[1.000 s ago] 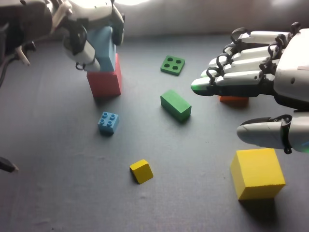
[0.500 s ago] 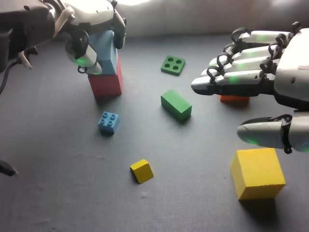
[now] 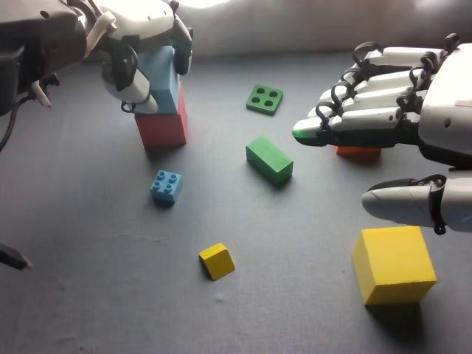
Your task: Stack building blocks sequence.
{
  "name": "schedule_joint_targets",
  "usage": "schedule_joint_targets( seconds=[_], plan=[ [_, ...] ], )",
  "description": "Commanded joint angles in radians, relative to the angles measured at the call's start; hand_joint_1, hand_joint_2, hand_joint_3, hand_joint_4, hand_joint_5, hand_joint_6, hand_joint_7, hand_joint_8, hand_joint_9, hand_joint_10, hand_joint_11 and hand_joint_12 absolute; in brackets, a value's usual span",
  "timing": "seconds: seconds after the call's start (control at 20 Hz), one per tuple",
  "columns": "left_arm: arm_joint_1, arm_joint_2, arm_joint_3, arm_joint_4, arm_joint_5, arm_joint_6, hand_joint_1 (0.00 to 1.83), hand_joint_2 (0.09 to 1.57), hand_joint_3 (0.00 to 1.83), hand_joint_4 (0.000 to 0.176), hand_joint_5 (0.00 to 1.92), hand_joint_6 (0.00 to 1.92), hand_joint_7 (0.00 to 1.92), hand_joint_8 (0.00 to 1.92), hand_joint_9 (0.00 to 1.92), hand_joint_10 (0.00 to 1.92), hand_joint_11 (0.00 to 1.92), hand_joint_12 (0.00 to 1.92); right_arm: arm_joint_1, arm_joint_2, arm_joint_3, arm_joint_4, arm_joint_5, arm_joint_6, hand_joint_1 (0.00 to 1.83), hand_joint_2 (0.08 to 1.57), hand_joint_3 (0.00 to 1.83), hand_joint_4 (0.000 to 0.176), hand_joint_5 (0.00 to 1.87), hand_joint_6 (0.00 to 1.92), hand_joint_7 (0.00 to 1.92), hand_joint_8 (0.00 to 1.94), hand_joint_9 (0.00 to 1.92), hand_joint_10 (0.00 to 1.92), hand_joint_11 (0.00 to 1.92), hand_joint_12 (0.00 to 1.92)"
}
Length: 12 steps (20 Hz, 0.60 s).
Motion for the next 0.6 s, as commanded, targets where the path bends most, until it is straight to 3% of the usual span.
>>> schedule_joint_targets(
  seconds=[0.0,0.1,0.15,0.2,0.25,0.3,0.4,0.55],
  plan=[
    [0.014,0.004,0.006,0.006,-0.002,0.004,1.21,1.17,0.0,0.0,0.87,1.02,0.88,1.33,0.76,1.13,0.59,1.46,0.015,0.01,-0.002,0.03,0.099,0.0,0.06,1.44,0.0,0.0,0.27,0.01,0.34,0.01,0.32,0.03,0.0,0.82],
    [0.014,0.004,0.006,0.006,-0.005,0.003,1.18,1.23,0.0,0.0,0.69,1.29,0.84,1.35,0.64,1.05,0.45,1.45,0.015,0.01,-0.002,0.03,0.099,0.0,0.04,1.44,0.0,0.0,0.27,0.01,0.34,0.0,0.31,0.03,0.0,0.86],
    [0.014,0.003,0.007,0.006,-0.005,0.003,1.1,1.25,0.0,0.0,0.7,1.36,0.74,0.71,0.61,0.83,0.36,1.37,0.015,0.01,-0.002,0.03,0.099,0.0,0.06,1.44,0.0,0.0,0.26,0.0,0.32,0.0,0.3,0.02,0.0,0.85],
    [0.014,0.003,0.008,0.006,-0.006,0.003,1.04,1.21,0.0,0.0,0.62,0.64,0.73,0.39,0.61,0.64,0.33,1.27,0.015,0.01,-0.002,0.03,0.099,0.0,0.08,1.43,0.0,0.0,0.27,0.01,0.32,0.0,0.3,0.02,0.0,0.89],
    [0.014,0.003,0.008,0.006,-0.007,0.003,0.97,1.21,0.0,0.0,0.61,0.26,0.71,0.16,0.62,0.38,0.29,1.15,0.015,0.01,-0.002,0.03,0.099,0.0,0.04,1.44,0.0,0.0,0.26,0.0,0.33,0.0,0.3,0.02,0.0,0.88],
    [0.014,0.003,0.008,0.006,-0.008,0.003,0.94,1.21,0.0,0.0,0.57,0.09,0.64,0.04,0.59,0.2,0.25,1.04,0.015,0.01,-0.002,0.03,0.099,0.0,0.02,1.45,0.0,0.0,0.24,0.0,0.29,0.01,0.26,0.02,0.0,0.73],
    [0.014,0.002,0.009,0.006,-0.008,0.003,0.86,1.21,0.0,0.0,0.48,0.0,0.54,0.0,0.54,0.04,0.2,0.93,0.015,0.01,-0.002,0.03,0.099,0.0,0.08,1.44,0.0,0.0,0.26,0.01,0.32,0.01,0.29,0.03,0.0,0.76],
    [0.014,0.001,0.009,0.007,-0.01,0.003,0.87,1.19,0.0,0.0,0.39,0.0,0.43,0.0,0.44,0.0,0.11,0.85,0.015,0.01,-0.002,0.03,0.099,0.0,0.06,1.44,0.0,0.0,0.24,0.0,0.3,0.0,0.28,0.02,0.0,0.76]
  ],
)
